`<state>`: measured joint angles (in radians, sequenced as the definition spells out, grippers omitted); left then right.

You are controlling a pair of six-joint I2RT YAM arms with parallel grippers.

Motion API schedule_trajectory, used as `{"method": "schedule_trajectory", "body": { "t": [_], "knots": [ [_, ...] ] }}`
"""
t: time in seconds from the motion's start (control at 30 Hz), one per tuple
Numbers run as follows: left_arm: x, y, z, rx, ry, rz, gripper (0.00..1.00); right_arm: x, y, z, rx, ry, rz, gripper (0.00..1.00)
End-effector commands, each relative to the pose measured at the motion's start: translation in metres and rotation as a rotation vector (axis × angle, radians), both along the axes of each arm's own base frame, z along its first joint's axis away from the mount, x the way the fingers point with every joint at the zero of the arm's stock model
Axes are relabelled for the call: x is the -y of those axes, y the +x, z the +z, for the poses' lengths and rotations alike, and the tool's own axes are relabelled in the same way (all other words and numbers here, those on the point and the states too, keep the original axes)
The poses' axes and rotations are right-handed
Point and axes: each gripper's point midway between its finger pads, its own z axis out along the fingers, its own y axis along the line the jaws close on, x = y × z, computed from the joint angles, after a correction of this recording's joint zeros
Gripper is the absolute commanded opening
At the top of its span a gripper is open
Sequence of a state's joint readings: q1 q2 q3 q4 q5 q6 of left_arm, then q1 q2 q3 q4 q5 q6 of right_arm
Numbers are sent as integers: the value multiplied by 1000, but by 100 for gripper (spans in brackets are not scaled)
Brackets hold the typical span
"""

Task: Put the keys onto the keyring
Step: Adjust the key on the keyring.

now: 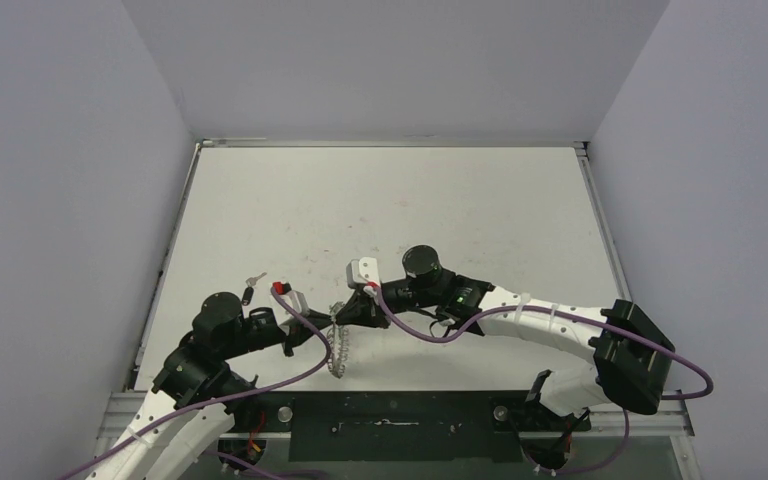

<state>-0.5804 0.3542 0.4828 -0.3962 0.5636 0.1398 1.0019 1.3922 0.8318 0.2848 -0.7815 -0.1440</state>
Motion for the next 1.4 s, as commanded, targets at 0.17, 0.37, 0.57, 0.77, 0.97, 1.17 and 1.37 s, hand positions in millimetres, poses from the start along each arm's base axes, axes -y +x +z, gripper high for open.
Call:
{"method": "schedule_trajectory", "body": {
  "t": [0.17, 0.37, 0.57, 0.77, 0.97, 1.17, 1.37],
  "knots": [
    [5, 4, 29, 93, -82, -7, 32, 20, 13, 13, 63, -170, -59, 0],
    [10, 9, 34, 96, -138, 3, 38, 50, 15, 5, 55, -338, -128, 0],
    [25, 12, 41, 66, -239, -38, 38, 73, 11, 6, 38, -445, -155, 0],
    [48, 21, 29, 39, -305, -89, 31, 86, 8, 12, 54, -475, -149, 0],
    [77, 11, 12, 67, -262, -200, 30, 88, 6, 16, 46, -455, -143, 0],
    [93, 0, 11, 108, -280, -279, 29, 87, 5, 15, 36, -455, -136, 0],
    [98, 0, 8, 112, -276, -287, 23, 85, 5, 19, 39, -444, -135, 0]
  ]
}}
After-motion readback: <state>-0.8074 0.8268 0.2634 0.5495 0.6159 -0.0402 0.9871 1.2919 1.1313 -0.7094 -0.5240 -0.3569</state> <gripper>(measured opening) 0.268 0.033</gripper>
